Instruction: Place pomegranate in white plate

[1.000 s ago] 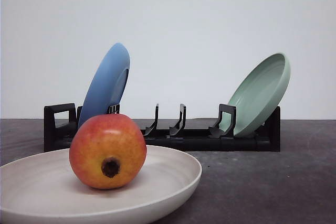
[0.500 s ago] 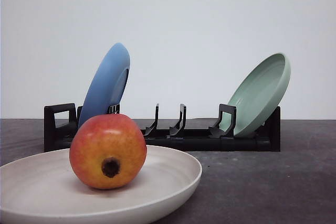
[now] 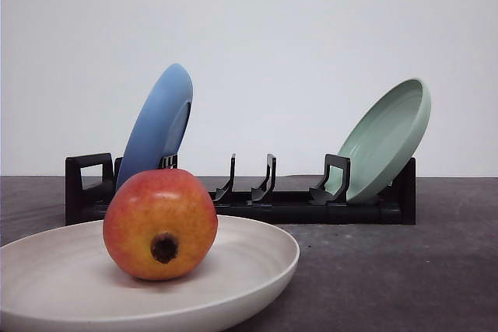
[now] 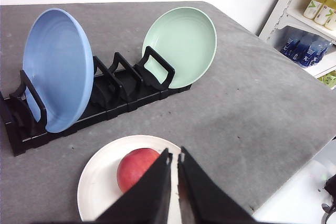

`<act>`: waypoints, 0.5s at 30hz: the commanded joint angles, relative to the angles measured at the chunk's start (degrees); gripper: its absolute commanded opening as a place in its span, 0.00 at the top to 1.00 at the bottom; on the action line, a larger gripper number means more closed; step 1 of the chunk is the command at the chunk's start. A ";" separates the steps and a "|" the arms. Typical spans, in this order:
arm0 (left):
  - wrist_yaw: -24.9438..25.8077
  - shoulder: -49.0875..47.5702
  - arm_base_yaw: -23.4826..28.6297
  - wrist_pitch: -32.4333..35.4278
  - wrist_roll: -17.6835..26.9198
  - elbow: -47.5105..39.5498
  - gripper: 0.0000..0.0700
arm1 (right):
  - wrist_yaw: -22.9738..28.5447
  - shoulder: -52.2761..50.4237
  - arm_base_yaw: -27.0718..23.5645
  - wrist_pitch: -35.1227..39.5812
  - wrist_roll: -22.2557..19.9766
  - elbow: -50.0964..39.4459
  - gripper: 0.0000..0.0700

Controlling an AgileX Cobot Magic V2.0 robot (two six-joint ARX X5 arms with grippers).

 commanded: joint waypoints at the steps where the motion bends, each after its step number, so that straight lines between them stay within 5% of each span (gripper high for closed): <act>1: -0.35 0.24 -0.85 0.50 0.57 0.37 1.00 | 0.00 -0.02 0.55 0.59 -0.06 0.57 1.00; 8: -0.25 -1.43 1.58 0.32 0.57 -0.09 1.00 | 0.02 -0.02 0.55 0.59 -0.06 0.57 1.00; 12: -0.26 -1.75 9.28 0.43 0.99 -0.44 1.00 | 0.02 -0.02 0.55 0.59 -0.04 0.57 1.00; 15: -0.21 -2.86 18.20 2.38 7.91 -2.19 1.00 | 0.02 -0.02 0.55 0.59 -0.04 0.57 1.00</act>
